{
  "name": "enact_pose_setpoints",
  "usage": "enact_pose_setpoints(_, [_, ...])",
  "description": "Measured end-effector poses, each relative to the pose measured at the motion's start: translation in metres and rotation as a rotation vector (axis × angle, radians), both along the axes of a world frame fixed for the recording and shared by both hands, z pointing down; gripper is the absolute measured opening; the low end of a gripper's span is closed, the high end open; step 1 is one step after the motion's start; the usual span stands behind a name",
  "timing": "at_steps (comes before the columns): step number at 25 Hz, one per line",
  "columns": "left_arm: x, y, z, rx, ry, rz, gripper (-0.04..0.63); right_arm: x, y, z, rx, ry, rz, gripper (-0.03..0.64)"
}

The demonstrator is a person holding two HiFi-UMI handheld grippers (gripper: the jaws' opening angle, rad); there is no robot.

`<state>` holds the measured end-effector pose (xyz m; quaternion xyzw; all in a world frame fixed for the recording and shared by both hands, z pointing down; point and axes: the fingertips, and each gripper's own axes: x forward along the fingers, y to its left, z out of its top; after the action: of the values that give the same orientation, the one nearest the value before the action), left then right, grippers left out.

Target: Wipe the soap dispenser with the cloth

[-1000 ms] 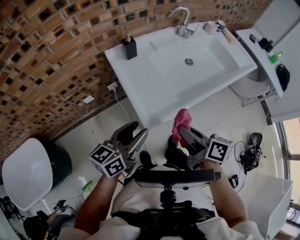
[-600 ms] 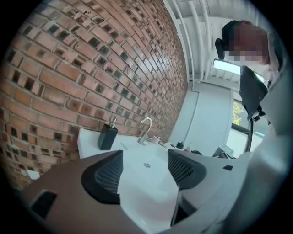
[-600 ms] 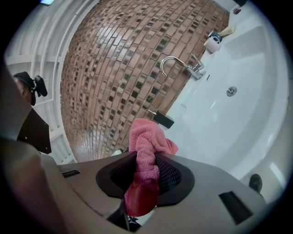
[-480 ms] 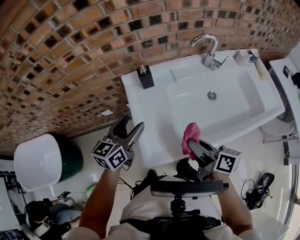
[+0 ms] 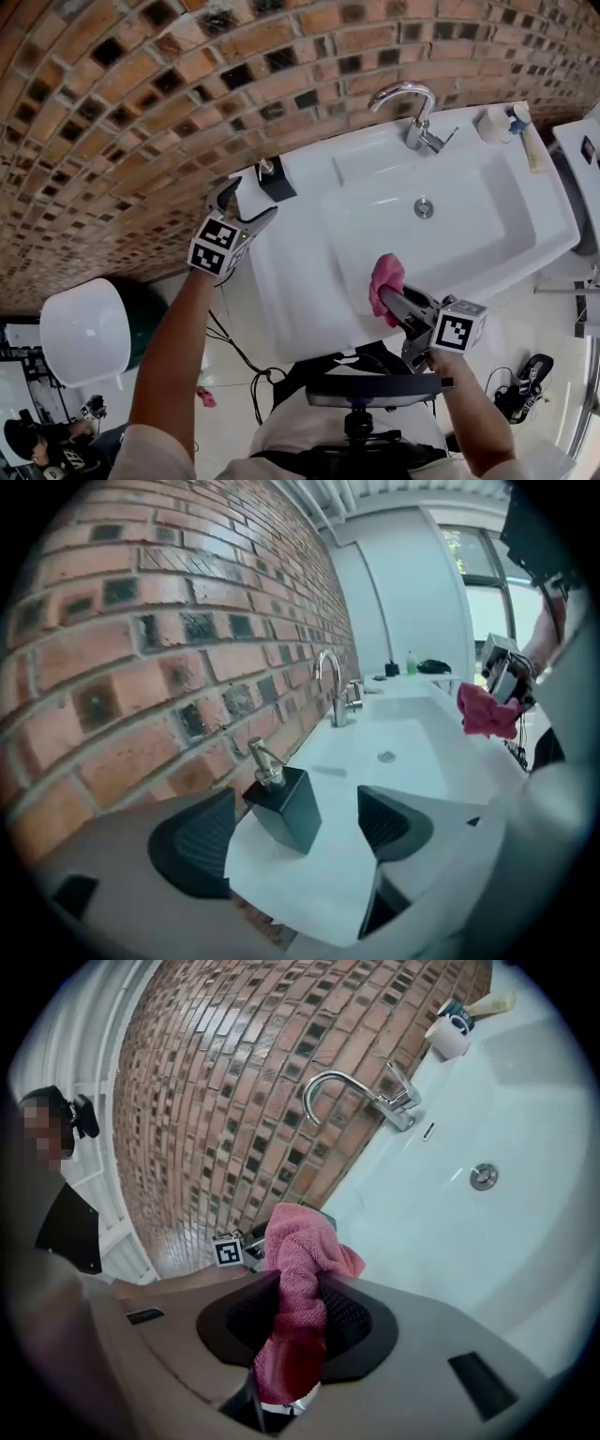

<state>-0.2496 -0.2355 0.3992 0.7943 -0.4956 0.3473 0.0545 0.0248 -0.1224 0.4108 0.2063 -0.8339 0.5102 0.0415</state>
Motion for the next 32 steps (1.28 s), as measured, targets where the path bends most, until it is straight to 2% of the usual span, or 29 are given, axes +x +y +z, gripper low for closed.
enact_pose_setpoints(2, [-0.004, -0.025, 0.013, -0.025, -0.055, 0.081, 0.414, 0.001, -0.002, 0.006, -0.015, 0.021, 0.028, 0.126])
enact_pose_setpoints(5, [-0.004, -0.055, 0.030, -0.068, -0.121, 0.207, 0.414, -0.001, -0.003, 0.007, -0.034, 0.001, 0.069, 0.126])
enact_pose_setpoints(8, [-0.003, -0.074, 0.047, -0.121, -0.174, 0.308, 0.414, 0.007, -0.011, 0.010, -0.002, 0.050, 0.116, 0.126])
enact_pose_setpoints(12, [0.001, -0.075, 0.070, -0.238, -0.159, 0.391, 0.414, 0.002, -0.009, 0.009, -0.009, 0.064, 0.164, 0.126])
enact_pose_setpoints(14, [0.002, -0.073, 0.079, -0.266, -0.143, 0.402, 0.414, -0.003, -0.003, 0.010, -0.020, 0.083, 0.167, 0.126])
enact_pose_setpoints(15, [0.002, -0.074, 0.079, -0.255, -0.141, 0.396, 0.408, -0.005, 0.000, 0.011, -0.019, 0.086, 0.168, 0.126])
enact_pose_setpoints(16, [0.003, -0.074, 0.077, -0.236, -0.143, 0.385, 0.372, -0.007, 0.001, 0.012, -0.015, 0.080, 0.169, 0.126])
enact_pose_setpoints(19, [0.003, -0.068, 0.071, -0.186, -0.160, 0.357, 0.360, -0.018, 0.004, 0.010, -0.012, 0.053, 0.158, 0.126])
enact_pose_setpoints(21, [0.007, -0.053, 0.071, -0.180, -0.132, 0.346, 0.359, -0.027, 0.004, 0.008, -0.005, 0.047, 0.143, 0.126])
enact_pose_setpoints(28, [0.052, 0.039, 0.064, -0.184, -0.047, 0.396, 0.359, -0.058, 0.003, 0.003, 0.031, 0.013, 0.063, 0.126])
enact_pose_setpoints(32, [0.083, 0.093, 0.057, -0.192, -0.033, 0.373, 0.359, -0.071, 0.003, 0.005, 0.075, 0.044, 0.028, 0.126])
